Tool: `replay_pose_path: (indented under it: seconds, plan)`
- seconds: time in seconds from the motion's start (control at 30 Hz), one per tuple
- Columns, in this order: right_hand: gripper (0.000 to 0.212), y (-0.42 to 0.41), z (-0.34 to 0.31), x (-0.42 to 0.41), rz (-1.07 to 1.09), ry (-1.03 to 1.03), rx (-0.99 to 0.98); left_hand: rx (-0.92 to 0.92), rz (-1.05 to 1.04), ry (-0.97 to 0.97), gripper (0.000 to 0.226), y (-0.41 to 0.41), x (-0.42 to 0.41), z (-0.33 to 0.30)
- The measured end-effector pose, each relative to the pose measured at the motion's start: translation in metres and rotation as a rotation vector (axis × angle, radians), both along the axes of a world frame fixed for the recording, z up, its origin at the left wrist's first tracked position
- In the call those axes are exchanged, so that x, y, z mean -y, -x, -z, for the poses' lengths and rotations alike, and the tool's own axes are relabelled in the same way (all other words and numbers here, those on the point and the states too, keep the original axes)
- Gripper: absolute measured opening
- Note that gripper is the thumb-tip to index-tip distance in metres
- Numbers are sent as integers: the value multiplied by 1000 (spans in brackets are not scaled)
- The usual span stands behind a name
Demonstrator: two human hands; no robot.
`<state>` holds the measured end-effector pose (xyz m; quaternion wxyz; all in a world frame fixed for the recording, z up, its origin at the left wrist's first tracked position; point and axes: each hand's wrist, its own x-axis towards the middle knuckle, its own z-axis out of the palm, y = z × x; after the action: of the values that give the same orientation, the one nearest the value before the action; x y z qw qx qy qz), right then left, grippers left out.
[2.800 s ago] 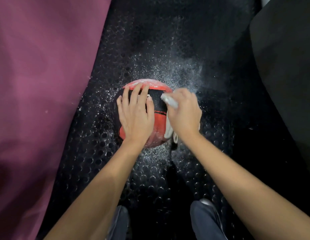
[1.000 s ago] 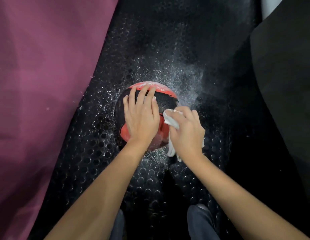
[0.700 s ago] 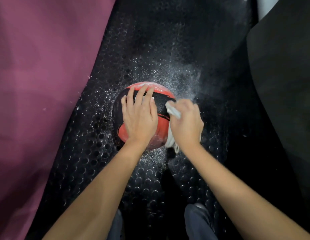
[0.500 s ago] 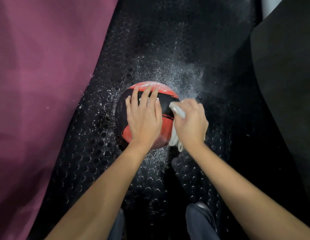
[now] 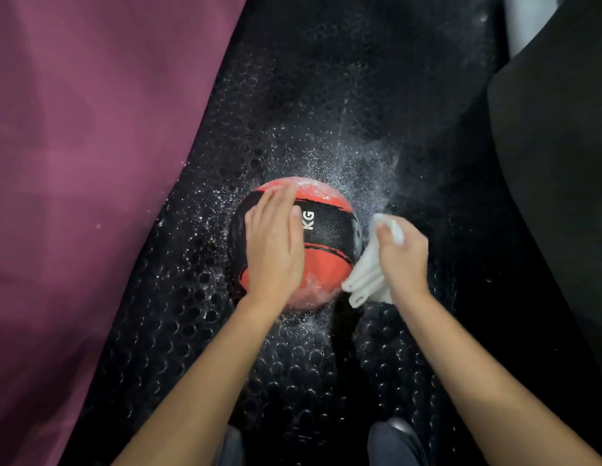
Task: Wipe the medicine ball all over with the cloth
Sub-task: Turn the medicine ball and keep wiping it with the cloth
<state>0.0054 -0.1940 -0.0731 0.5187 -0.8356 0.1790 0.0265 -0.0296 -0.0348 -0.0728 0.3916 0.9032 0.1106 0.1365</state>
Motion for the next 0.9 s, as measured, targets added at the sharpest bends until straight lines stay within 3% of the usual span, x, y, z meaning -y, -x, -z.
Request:
replay_pose_path:
  seconds: [0.13,0.33,0.43,0.63,0.77,0.9]
  plan:
    - [15,-26,25,7,70,-174,-224,55,-281,275,39,-12,-37,-2]
    - [37,-42,69,8,-21,-365,-615,-369,-448,616,46,-13,-63,29]
    - [45,-37,73,2,-47,-511,-625,-431,-453,792,50,-7,-58,38]
    - [37,-16,79,0,136,-723,-557,-379,-490,838,43,5,-53,44]
    - [23,-6,75,17,239,-558,-553,-427,-537,966,73,23,-43,54]
    - [25,-14,46,38,308,-259,-388,-489,-411,1134,50,10,-27,59]
